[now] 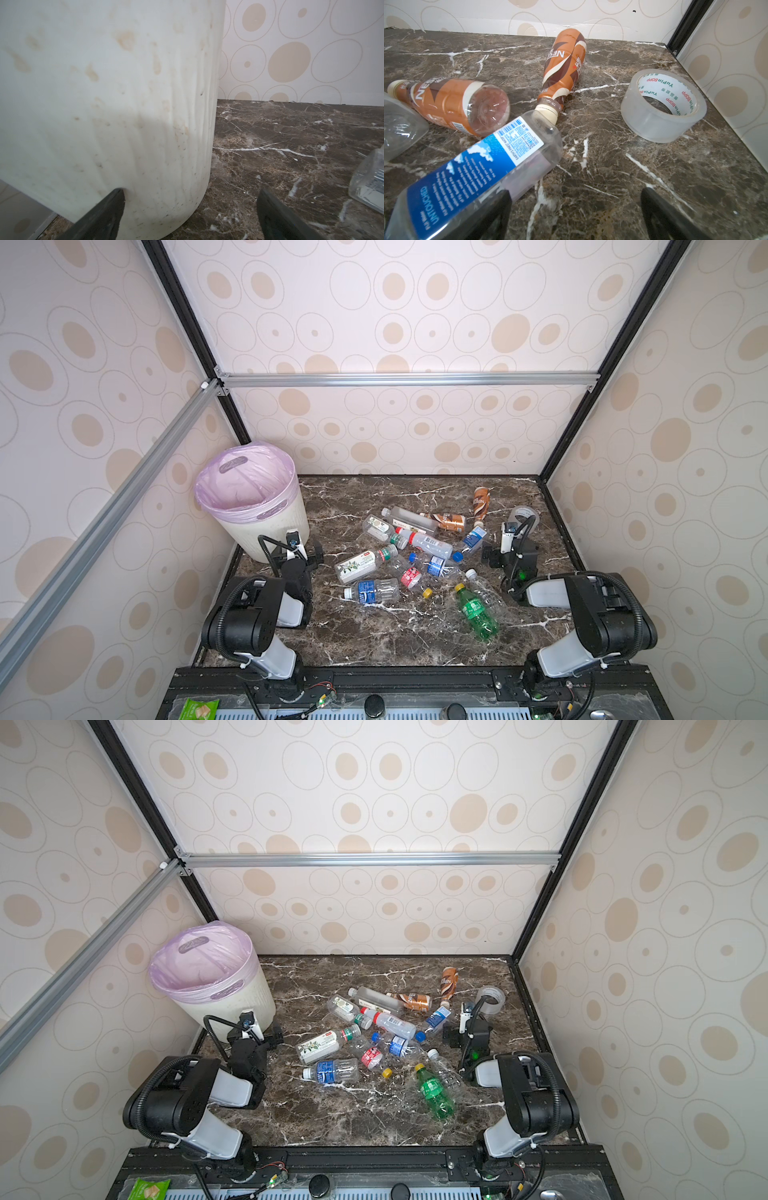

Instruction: Throw the plastic bottles in the bin

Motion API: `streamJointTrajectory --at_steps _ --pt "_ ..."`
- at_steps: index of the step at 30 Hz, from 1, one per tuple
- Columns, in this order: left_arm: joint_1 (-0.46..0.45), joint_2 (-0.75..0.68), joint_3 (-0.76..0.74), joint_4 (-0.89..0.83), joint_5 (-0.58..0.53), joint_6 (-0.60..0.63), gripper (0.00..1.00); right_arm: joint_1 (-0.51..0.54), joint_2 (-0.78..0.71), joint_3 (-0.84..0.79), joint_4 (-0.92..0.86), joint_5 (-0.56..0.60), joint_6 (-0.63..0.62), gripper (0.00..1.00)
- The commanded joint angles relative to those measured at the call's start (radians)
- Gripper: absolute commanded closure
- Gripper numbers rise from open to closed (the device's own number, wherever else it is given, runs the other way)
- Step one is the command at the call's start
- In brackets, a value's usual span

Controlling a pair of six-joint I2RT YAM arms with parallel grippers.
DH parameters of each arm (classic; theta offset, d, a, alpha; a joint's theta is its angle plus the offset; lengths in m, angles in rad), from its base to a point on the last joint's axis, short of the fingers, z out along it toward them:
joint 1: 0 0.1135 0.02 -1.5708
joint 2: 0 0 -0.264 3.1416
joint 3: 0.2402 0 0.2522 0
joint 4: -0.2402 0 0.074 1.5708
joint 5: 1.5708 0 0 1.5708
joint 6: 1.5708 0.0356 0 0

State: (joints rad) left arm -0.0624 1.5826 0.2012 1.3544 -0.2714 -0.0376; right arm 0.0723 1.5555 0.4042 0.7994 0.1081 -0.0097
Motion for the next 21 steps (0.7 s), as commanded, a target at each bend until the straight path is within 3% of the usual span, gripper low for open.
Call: streamJointTrajectory --at_steps 1,6,9,13,16,21 --pt "0.004 0.0 0.007 0.038 -0.002 0.001 0.01 -0.005 -0.017 0.015 0.007 0.002 -0.014 0.0" --pt "0.004 -0.002 0.003 0.047 0.007 0.007 0.01 -0.004 -0.018 0.013 0.009 0.003 -0.015 0.0" --pt "-0.006 -0.044 -0.002 0.025 -0.002 0.017 0.01 -0.005 -0.044 0.016 -0.003 0.113 0.022 0.0" --pt "-0.037 -0.164 0.064 -0.19 -0.039 0.044 0.01 -0.005 -0.142 0.098 -0.264 0.166 0.033 0.0" --pt "-0.078 -0.211 0.121 -0.342 -0.09 0.036 0.01 -0.005 -0.189 0.121 -0.323 0.265 0.071 0.0" --pt "-0.194 -0.287 0.124 -0.42 -0.159 0.048 0.01 -0.005 -0.285 0.148 -0.448 0.426 0.161 0.0"
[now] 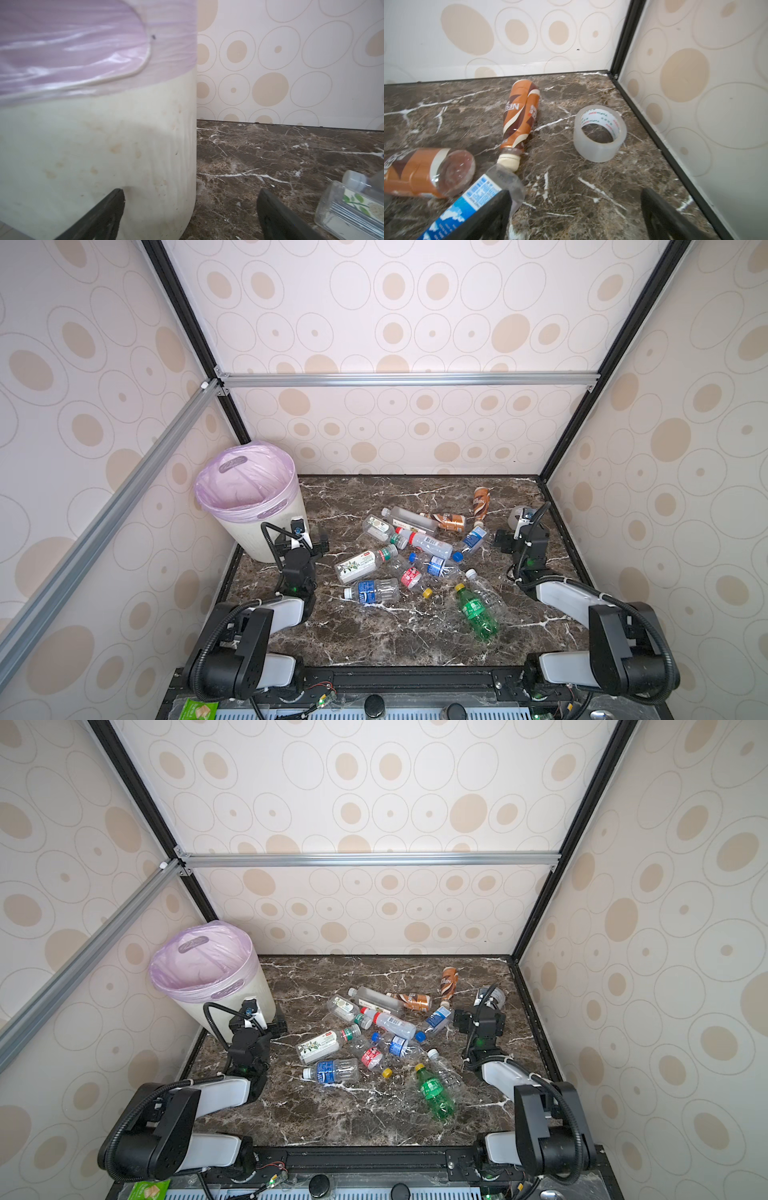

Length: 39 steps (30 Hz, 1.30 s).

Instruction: Throw the plastic bottles in the bin

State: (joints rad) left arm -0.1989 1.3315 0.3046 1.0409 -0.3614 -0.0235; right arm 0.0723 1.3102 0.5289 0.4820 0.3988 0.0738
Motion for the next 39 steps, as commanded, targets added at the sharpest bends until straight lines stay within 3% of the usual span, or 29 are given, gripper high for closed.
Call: streamJointTrajectory --at_steps 1,3,8,13,18,21,26,32,39 --pt "-0.097 -0.054 0.033 -0.136 -0.111 0.056 0.01 -0.004 -0.054 0.033 -0.164 0.164 0.129 0.0" --pt "-0.155 -0.087 0.075 -0.217 -0.128 0.071 0.01 -0.006 -0.067 0.055 -0.23 0.177 0.204 0.0" --pt "-0.213 -0.15 0.294 -0.551 -0.154 -0.019 0.01 -0.007 -0.067 0.155 -0.423 0.058 0.232 0.0" --pt "-0.217 -0.138 0.669 -0.95 -0.185 -0.053 0.01 -0.006 -0.074 0.249 -0.567 -0.051 0.244 0.0" --pt "-0.215 -0.052 0.998 -1.17 -0.229 0.001 0.01 0.008 -0.093 0.338 -0.656 -0.181 0.262 0.0" --pt "-0.185 0.044 1.154 -1.283 -0.302 0.045 0.01 0.052 -0.087 0.413 -0.716 -0.213 0.254 0.0" --pt "-0.044 0.256 1.486 -1.627 -0.261 -0.097 0.01 0.201 -0.076 0.493 -0.755 -0.203 0.179 0.0" --pt "0.013 0.458 1.749 -1.853 -0.191 -0.109 0.01 0.319 -0.063 0.527 -0.773 -0.192 0.159 0.0" --pt "0.05 0.517 1.786 -1.915 -0.152 -0.11 0.01 0.351 -0.072 0.524 -0.781 -0.177 0.167 0.0"
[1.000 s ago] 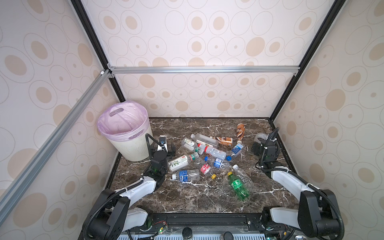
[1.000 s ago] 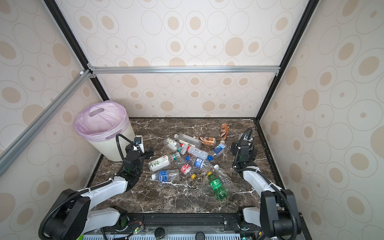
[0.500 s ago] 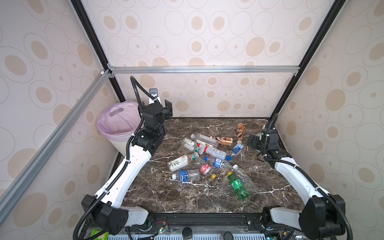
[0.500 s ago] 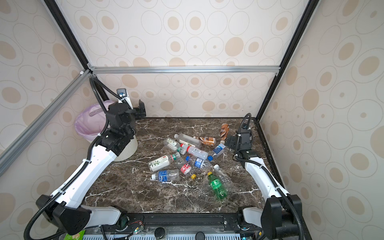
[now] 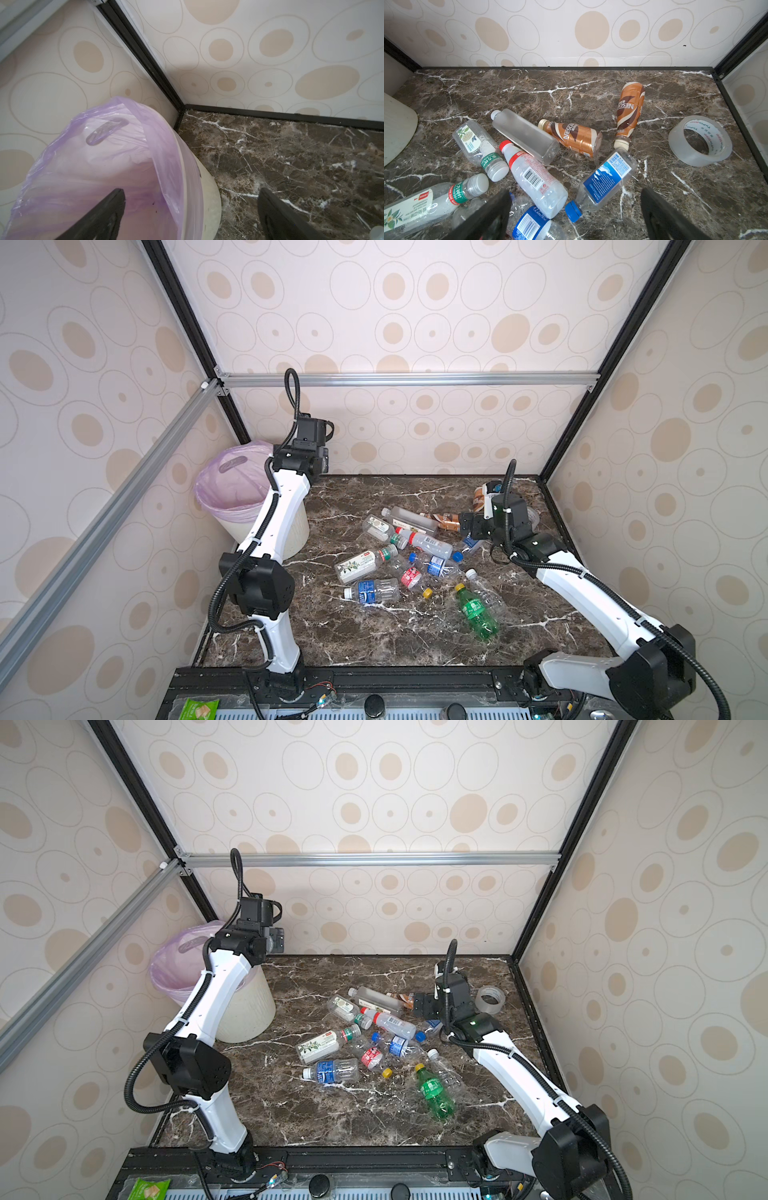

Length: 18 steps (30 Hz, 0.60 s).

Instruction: Throw the plastic bottles in the bin

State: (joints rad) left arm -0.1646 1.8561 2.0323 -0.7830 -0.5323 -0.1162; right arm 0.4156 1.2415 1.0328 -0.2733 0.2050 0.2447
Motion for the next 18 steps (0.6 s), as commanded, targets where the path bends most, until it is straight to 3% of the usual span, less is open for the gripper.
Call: streamJointTrajectory --at_steps 1,11,14,18 --pt "0.023 -0.005 0.056 -0.099 0.031 -0.018 0.01 0.008 -0.007 0.019 -0.026 0.019 -0.002 0.0" --pt "0.087 0.041 0.073 -0.173 0.151 -0.019 0.34 0.012 -0.023 0.0 -0.023 0.035 -0.005 0.0" --pt "0.092 0.048 0.078 -0.173 0.187 -0.021 0.39 0.013 -0.033 -0.004 -0.022 0.04 -0.006 0.0" --pt "0.093 0.063 0.096 -0.176 0.21 -0.018 0.68 0.012 -0.037 -0.019 -0.01 0.043 -0.004 0.0"
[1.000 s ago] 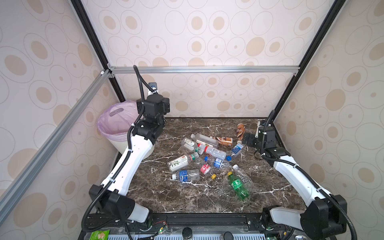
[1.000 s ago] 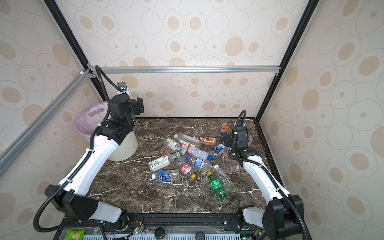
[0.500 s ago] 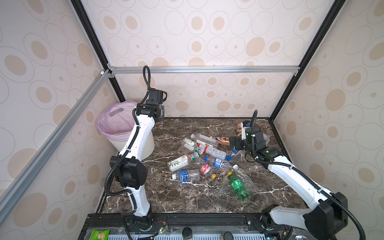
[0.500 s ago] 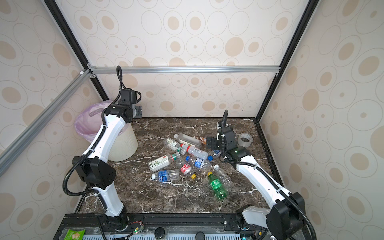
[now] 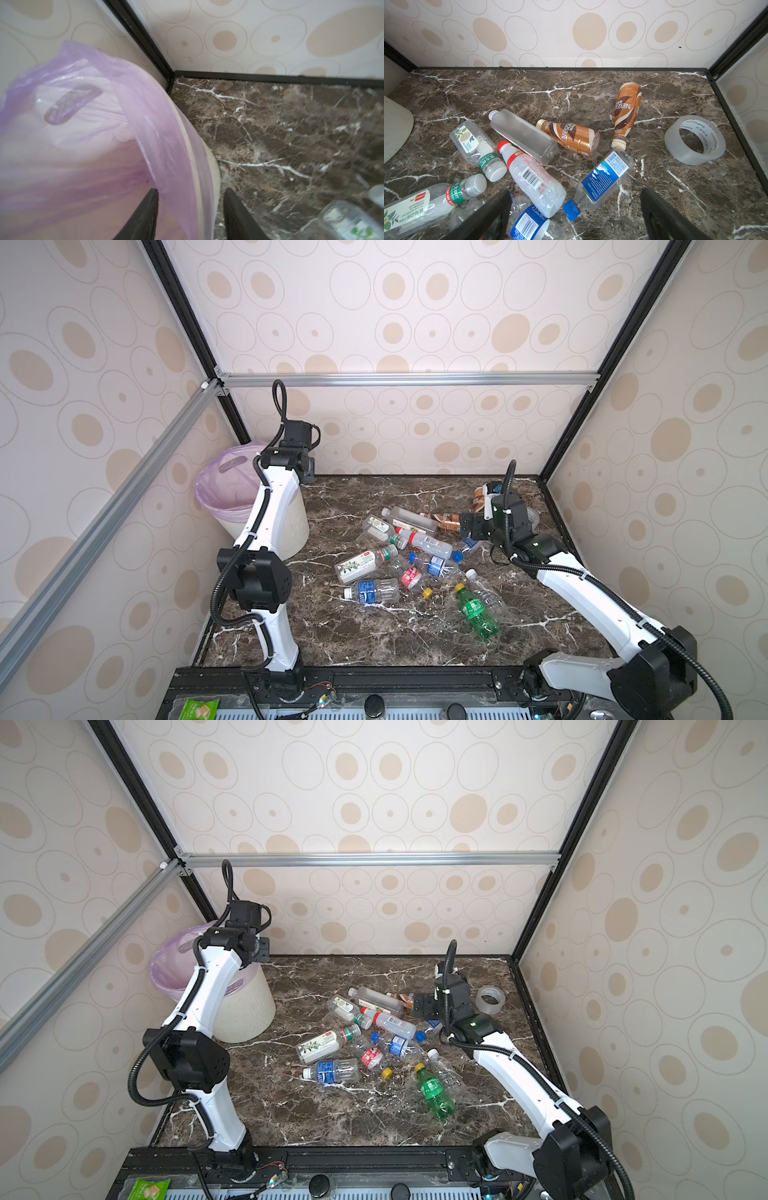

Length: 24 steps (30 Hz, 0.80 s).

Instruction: Throw the plastic bottles in the bin

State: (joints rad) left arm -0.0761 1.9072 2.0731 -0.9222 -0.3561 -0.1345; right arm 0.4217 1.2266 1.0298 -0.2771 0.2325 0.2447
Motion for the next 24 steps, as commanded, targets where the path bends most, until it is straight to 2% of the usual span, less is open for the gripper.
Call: streamJointTrajectory --at_steps 1,3,5,12,21,24 --pt "0.004 0.017 0.056 -0.039 0.037 0.003 0.73 0.007 -0.019 -0.017 -0.006 0.02 -0.003 0.0" --pt "0.004 0.025 0.058 -0.041 0.037 0.008 0.75 0.008 -0.021 -0.021 -0.001 0.025 0.001 0.0" --pt "0.004 0.027 0.056 -0.044 0.044 0.015 0.85 0.007 -0.021 -0.024 0.006 0.027 0.003 0.0" --pt "-0.006 0.01 0.057 -0.002 0.107 0.042 0.99 0.007 -0.026 -0.019 0.007 0.051 -0.002 0.0" --pt "-0.064 0.009 0.11 0.078 0.215 0.073 1.0 0.006 -0.027 -0.017 0.005 0.06 0.013 0.0" --pt "-0.097 0.009 0.126 0.114 0.182 0.104 1.0 0.007 -0.027 -0.018 0.0 0.064 0.015 0.0"
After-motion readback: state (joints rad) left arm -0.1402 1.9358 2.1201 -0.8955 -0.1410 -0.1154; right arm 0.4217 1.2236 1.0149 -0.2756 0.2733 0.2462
